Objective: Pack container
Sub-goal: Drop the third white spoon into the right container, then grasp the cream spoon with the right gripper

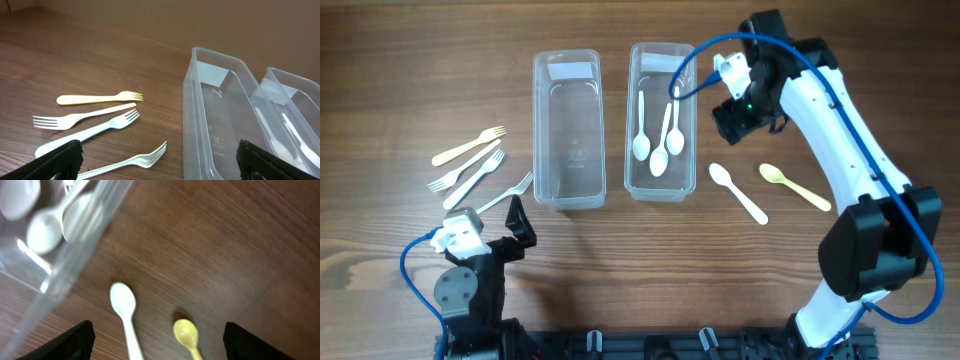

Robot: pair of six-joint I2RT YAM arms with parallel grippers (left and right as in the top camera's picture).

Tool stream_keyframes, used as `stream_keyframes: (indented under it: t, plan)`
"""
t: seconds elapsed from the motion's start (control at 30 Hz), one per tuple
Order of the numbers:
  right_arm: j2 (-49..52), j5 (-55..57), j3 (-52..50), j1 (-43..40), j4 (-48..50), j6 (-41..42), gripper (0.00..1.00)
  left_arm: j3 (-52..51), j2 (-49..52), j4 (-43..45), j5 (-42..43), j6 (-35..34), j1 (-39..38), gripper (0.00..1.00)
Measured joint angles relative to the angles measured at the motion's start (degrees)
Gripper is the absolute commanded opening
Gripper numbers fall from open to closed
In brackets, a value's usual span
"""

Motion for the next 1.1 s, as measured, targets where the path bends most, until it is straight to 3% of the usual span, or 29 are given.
stream_keyframes:
  t: [0.1, 0.27, 0.43, 0.8, 1.1]
  plan:
    - [-0.3, 0.0, -5.1, -1.9, 3.5, -5.5, 0.82, 0.0, 0.0, 0.0, 0.0, 0.0, 0.0, 0.99]
    - [-0.4, -0.2, -13.9, -4.3, 9.6, -5.6, 0.76, 0.0, 0.0, 0.0, 0.0, 0.0, 0.0, 1.00]
    - [-0.4, -2.0, -18.7, -4.5, 12.0, -5.7, 0.81, 0.0, 0.0, 0.0, 0.0, 0.0, 0.0, 1.00]
    - [-0.4, -1.6, -19.6, -5.3, 16.2, -10.2, 0.85, 0.0, 0.0, 0.0, 0.0, 0.0, 0.0, 1.00]
    - [-0.4, 0.9, -19.6, -17.5, 14.7, -12.3, 0.85, 0.0, 0.0, 0.0, 0.0, 0.0, 0.0, 1.00]
